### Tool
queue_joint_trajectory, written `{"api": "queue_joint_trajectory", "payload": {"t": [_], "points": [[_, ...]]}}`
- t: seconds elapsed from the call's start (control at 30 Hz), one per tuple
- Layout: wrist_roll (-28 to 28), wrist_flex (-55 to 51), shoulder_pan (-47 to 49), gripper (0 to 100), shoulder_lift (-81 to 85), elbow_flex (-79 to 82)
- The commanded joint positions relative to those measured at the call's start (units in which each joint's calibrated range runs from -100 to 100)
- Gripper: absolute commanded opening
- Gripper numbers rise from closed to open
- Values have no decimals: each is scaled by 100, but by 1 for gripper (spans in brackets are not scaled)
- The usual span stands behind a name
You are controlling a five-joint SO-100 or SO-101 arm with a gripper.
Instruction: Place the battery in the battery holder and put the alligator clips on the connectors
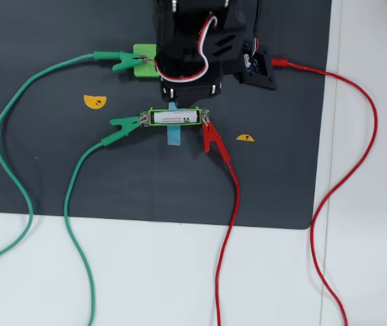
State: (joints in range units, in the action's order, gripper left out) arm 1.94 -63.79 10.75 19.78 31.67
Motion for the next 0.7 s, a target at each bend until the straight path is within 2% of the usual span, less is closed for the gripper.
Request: {"api": "queue_joint_trajectory", "payload": {"t": [0.0, 0.1, 0.27, 0.67], "points": [[-4, 58, 333, 1, 263, 218], [-9, 170, 545, 1, 34, 192], [-30, 969, 535, 1, -979, 140], [-290, 1141, 505, 1, -1174, 122]]}}
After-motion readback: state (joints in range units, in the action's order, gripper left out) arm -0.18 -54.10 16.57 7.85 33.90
